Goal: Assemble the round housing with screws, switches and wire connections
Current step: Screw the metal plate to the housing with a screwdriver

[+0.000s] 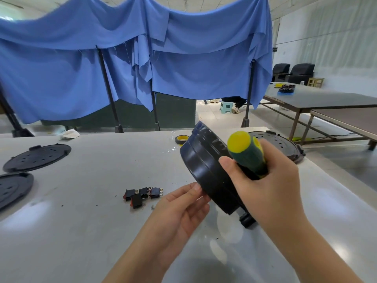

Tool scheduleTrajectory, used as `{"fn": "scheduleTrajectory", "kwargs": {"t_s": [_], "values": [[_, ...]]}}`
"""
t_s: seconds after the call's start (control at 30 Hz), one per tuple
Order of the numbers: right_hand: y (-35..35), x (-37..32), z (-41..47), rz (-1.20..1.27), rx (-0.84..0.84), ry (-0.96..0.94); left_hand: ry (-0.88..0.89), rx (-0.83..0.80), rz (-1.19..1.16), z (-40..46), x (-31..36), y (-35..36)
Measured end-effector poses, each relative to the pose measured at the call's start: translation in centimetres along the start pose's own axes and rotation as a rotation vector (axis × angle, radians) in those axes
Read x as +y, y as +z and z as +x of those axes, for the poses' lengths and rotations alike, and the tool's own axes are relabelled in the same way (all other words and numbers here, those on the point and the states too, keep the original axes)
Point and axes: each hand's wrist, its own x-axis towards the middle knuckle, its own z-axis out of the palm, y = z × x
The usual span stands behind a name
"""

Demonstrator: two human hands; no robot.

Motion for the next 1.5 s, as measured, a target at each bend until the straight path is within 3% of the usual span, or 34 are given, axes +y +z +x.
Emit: {"fn": "scheduleTrajectory", "kwargs": {"t_s": [0.27,0.6,1.0,1.23,1.5], "values": [[2.4,0.6,-1.4,-0.165,-0.045,-0.194,-0.165,0.074,0.026,0.4,0.2,-2.2],[4.7,1.3,-2.5,-0.253,-0.119,-0.25,-0.175,0.178,0.024,1.2,0.1,-3.9],[6.4,1.0,-4.3,-0.306,-0.347,-0.315,-0.245,0.081,0.038,1.9,-0.5,-4.1],[5.7,0.1,-4.5,-0.315,-0.464,-0.289,-0.147,-0.054,0.064,1.8,-0.1,-4.5],[0.9,3.9,-3.5,-0.278,-0.544,-0.324,-0.246,0.198,0.064,2.5,0.3,-5.7]]}}
